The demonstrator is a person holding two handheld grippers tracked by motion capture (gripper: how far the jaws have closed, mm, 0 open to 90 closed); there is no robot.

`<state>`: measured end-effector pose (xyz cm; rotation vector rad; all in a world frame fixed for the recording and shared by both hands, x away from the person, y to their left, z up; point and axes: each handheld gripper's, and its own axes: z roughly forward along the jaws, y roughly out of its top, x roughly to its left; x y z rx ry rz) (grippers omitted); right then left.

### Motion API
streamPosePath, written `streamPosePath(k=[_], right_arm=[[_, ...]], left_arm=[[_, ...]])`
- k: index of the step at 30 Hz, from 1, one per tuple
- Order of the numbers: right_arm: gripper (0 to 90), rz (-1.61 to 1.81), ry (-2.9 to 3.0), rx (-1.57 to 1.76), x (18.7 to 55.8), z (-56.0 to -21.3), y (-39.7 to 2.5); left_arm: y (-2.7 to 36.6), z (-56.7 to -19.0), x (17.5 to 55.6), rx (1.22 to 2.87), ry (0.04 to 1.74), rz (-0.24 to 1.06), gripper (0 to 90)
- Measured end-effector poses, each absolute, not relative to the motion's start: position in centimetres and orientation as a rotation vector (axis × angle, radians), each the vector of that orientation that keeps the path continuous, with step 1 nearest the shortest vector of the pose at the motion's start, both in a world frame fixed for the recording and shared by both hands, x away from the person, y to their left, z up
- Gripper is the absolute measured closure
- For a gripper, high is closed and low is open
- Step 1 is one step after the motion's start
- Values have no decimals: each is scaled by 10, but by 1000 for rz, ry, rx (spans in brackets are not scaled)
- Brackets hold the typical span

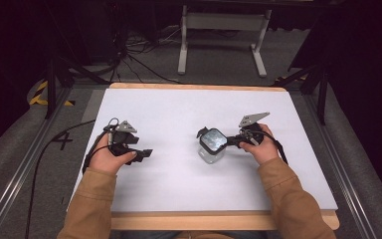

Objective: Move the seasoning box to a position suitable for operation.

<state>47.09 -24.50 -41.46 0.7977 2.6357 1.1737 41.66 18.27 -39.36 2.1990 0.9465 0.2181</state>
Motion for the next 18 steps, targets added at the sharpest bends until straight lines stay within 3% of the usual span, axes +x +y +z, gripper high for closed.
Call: streamPosePath(k=[18], right_arm=[[900, 1111, 2718, 756, 458, -418, -238]], left_arm=[[167, -396, 426, 2226, 884, 201, 276]])
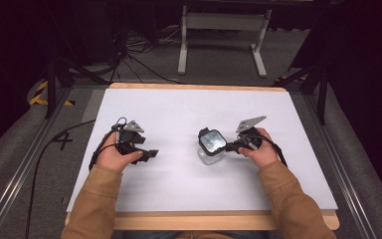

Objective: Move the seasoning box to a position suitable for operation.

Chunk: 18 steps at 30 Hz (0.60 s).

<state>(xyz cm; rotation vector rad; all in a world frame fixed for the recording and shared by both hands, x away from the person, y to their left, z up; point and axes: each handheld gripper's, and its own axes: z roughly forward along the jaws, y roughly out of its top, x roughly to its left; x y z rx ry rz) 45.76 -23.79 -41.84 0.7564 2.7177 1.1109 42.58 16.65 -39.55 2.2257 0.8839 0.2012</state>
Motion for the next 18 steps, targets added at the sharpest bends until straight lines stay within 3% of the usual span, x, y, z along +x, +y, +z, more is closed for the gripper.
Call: streamPosePath(k=[18], right_arm=[[900, 989, 2775, 639, 431, -418, -218]], left_arm=[[145, -394, 436, 2240, 822, 167, 276]])
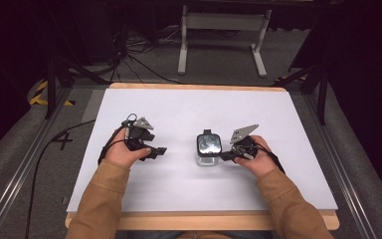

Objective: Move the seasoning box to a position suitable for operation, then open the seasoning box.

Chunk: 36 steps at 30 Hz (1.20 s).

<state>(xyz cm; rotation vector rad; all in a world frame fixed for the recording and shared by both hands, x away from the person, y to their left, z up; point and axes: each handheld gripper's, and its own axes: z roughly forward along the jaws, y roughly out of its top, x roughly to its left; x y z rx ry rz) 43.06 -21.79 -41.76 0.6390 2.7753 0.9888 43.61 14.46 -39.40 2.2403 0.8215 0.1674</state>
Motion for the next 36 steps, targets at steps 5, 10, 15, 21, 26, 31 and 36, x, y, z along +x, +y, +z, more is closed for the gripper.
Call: streamPosePath(k=[5, 10, 15, 21, 26, 31, 36], right_arm=[[898, 993, 2767, 645, 430, -418, -216], [897, 1007, 2727, 688, 428, -412, -226], [889, 1058, 2640, 778, 421, -401, -255], [887, 1092, 2570, 853, 409, -395, -281], [881, 1091, 2547, 891, 400, -396, -293], [878, 1106, 2534, 922, 394, -398, -300], [873, 1124, 2525, 938, 392, -398, -302]], left_arm=[[141, -394, 437, 2250, 813, 158, 276], [137, -384, 438, 2238, 802, 129, 387], [129, -367, 443, 2145, 757, 81, 474], [117, -356, 449, 2089, 777, 85, 474], [102, -350, 459, 2048, 743, 61, 453], [84, -346, 464, 2055, 688, 94, 496], [66, -344, 472, 2089, 575, 105, 614]])
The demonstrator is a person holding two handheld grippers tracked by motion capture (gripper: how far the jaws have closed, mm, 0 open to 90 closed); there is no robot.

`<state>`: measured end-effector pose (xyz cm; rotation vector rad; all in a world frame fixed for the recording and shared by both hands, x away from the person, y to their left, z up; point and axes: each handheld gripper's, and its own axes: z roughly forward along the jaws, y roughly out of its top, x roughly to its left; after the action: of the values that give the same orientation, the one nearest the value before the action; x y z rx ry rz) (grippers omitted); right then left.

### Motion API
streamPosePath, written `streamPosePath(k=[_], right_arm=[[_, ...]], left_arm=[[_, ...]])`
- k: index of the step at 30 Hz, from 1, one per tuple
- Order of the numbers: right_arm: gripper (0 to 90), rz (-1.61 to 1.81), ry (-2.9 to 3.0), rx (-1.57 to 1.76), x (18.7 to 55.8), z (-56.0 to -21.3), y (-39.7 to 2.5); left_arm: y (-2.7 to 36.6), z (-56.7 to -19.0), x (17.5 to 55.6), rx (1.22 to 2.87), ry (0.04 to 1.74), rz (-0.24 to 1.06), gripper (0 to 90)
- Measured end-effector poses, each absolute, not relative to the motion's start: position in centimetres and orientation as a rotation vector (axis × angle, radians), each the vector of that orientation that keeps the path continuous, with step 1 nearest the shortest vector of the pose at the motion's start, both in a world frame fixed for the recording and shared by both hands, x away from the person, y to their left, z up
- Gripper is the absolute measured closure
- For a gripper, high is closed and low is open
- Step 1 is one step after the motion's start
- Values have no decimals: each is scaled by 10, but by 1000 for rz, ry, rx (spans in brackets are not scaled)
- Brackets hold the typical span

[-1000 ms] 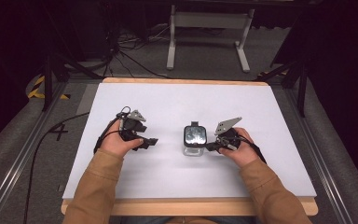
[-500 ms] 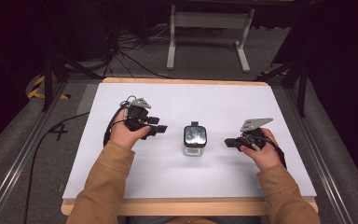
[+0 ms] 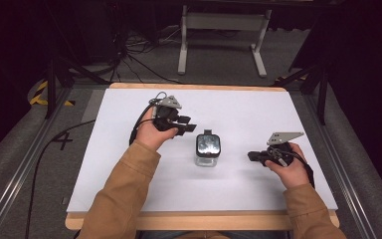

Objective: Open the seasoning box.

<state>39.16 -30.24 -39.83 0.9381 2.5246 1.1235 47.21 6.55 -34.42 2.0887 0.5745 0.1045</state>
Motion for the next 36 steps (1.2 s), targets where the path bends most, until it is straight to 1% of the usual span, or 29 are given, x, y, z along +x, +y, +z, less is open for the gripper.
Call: streamPosePath(k=[5, 9, 10, 13, 18, 29, 36], right_arm=[[868, 1126, 2535, 926, 392, -399, -300], [861, 1133, 2543, 907, 392, -400, -297], [858, 1136, 2546, 910, 392, -399, -296], [844, 1148, 2549, 904, 393, -400, -294], [843, 1149, 2556, 905, 394, -401, -293], [829, 1181, 2560, 894, 394, -400, -288], [828, 1180, 2571, 875, 394, -399, -282]], left_arm=[[51, -345, 485, 2068, 587, 51, 730], [37, -353, 497, 2046, 603, -27, 769], [34, -356, 499, 2060, 609, -27, 777], [22, -361, 500, 2114, 615, -24, 791], [15, -365, 501, 2108, 621, -87, 837], [16, -365, 501, 2145, 636, -70, 889], [16, -365, 501, 2147, 648, -74, 892]])
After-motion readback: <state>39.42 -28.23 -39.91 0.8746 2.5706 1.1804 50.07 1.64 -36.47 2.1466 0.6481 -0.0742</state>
